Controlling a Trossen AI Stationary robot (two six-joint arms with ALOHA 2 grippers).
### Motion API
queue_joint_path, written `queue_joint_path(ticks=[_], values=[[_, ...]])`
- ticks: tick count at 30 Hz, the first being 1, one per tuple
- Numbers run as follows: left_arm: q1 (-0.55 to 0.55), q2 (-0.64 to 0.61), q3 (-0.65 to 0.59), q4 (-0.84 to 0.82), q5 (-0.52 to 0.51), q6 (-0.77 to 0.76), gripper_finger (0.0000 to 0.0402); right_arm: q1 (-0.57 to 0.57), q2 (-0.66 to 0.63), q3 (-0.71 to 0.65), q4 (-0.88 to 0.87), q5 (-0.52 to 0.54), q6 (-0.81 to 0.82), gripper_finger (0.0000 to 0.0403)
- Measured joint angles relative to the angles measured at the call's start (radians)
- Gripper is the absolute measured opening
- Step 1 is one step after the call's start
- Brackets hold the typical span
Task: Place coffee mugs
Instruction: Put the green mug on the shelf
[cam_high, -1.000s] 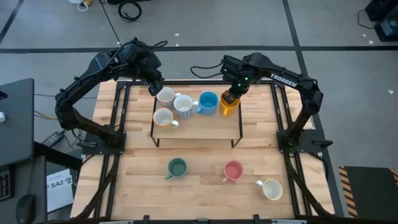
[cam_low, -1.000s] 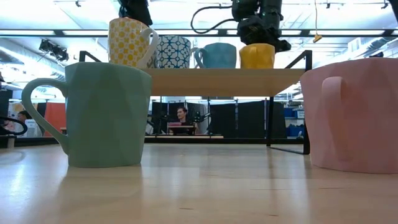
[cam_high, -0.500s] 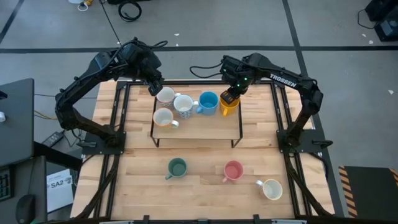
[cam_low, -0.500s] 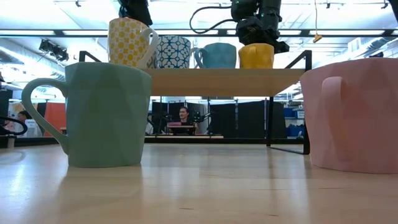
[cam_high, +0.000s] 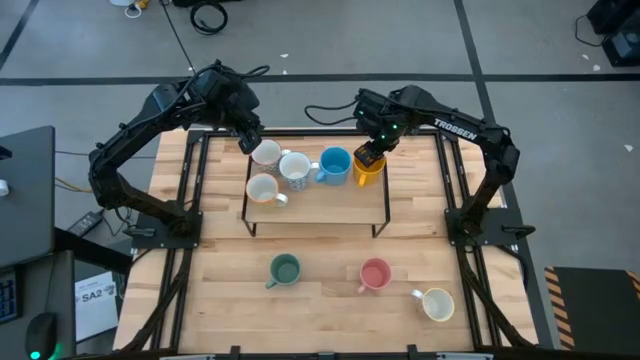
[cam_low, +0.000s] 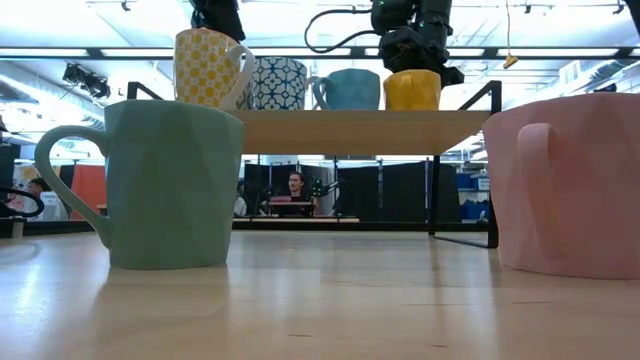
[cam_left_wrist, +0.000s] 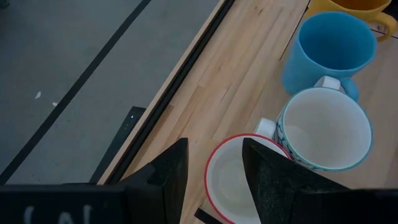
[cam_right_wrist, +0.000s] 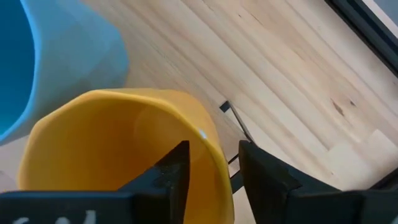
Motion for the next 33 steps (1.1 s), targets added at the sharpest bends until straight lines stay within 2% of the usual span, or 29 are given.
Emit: queue_joint_path(ticks=[9,18,23,27,33], values=[[0.0,0.0,0.0,0.0,0.0,0.0,0.0157,-0.018,0.0,0.019,-0.016,-0.042,-0.012,0.0147],[0.0,0.0,0.0,0.0,0.0,0.0,0.0157,-0.021,0.0,0.173,-0.105,-0.034,-0.06,0.0147],[-0.021,0.0,0.0,0.0,-0.001,-0.001,0.0157,-0.018,-0.009,0.272,-0.136,-0.002,-0.061,0.0147],[-0.088,0.0,0.0,0.001,0.0,-0.001,0.0157,0.001,-0.061,0.295,-0.141,0.035,-0.061,0.0147],[-0.229,0.0,0.0,0.003,0.0,-0.037,0.0157,0.076,-0.159,0.295,-0.141,0.197,-0.058,0.0148]])
